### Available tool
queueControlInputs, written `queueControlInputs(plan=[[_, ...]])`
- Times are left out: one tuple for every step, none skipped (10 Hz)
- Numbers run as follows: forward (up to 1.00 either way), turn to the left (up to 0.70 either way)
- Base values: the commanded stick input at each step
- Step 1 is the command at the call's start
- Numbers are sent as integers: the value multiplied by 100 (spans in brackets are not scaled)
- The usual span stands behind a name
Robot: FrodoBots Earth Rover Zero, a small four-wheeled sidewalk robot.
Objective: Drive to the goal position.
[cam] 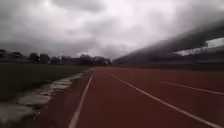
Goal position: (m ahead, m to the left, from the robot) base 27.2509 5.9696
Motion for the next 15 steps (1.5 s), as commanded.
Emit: queueControlInputs(plan=[[70,0],[70,0],[70,0],[70,0],[70,0],[70,0],[70,0],[70,0],[70,0],[70,0],[70,0],[70,0],[70,0],[70,0],[70,0]])
